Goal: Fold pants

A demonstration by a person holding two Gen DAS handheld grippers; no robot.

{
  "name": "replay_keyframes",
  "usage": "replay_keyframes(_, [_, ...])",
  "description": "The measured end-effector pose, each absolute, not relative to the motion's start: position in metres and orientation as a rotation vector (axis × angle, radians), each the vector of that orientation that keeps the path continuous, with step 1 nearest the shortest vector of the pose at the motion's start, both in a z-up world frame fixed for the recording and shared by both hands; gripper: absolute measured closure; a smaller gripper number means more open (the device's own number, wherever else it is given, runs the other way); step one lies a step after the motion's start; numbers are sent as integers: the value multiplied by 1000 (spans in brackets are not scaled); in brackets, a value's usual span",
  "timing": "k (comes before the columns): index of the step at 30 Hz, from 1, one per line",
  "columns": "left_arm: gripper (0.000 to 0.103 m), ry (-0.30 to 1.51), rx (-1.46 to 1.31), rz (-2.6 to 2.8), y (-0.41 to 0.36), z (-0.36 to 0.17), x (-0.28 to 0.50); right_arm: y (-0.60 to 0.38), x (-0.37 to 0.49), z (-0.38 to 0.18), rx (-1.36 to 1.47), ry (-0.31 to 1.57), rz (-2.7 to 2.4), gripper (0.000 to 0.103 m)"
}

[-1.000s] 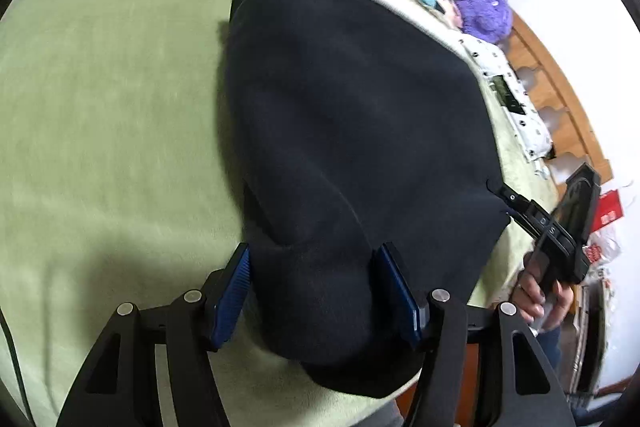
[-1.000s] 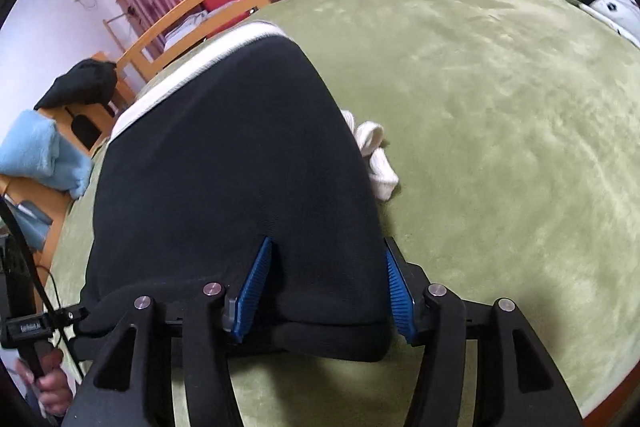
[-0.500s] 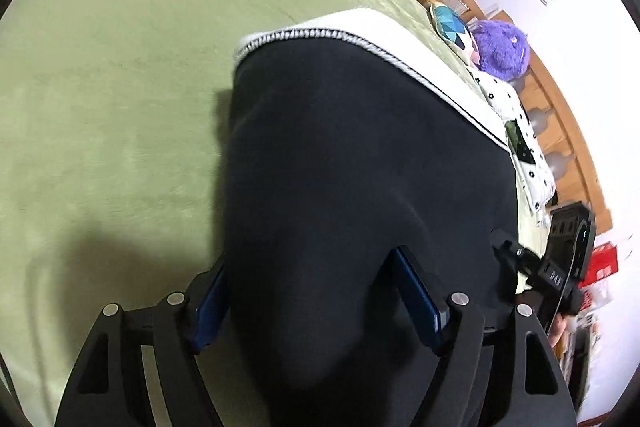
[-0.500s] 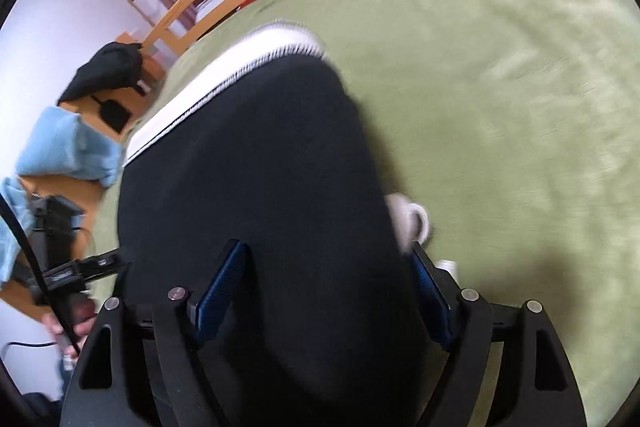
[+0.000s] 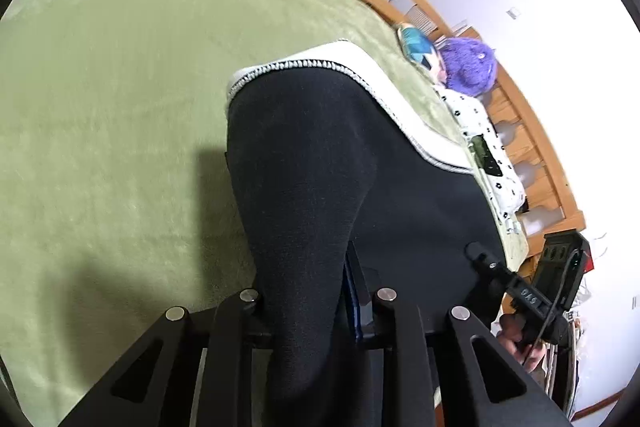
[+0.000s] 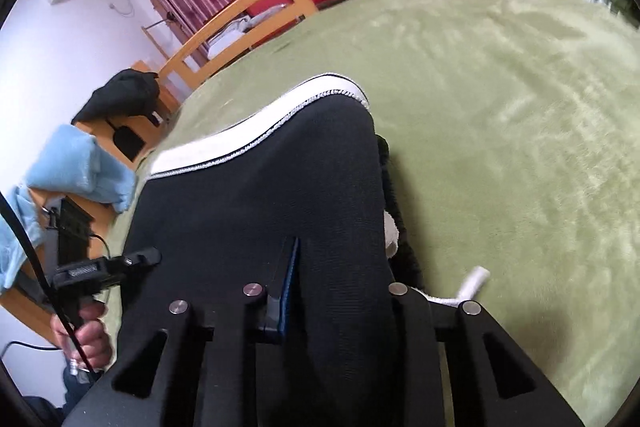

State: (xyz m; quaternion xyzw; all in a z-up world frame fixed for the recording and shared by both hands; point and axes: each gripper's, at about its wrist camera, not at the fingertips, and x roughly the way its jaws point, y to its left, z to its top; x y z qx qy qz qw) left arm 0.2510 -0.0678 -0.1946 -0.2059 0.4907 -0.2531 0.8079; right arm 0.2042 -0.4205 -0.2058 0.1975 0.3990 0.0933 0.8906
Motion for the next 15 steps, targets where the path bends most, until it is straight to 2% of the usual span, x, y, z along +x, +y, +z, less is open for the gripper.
replay_keyframes(9, [81,987,-318,-421,18,-140,231,-341,199,-188,479,837,313,79])
replay_keyframes(15, [80,1003,-290,-305,87,-143,223,-264,214,-194,456,861,427,79])
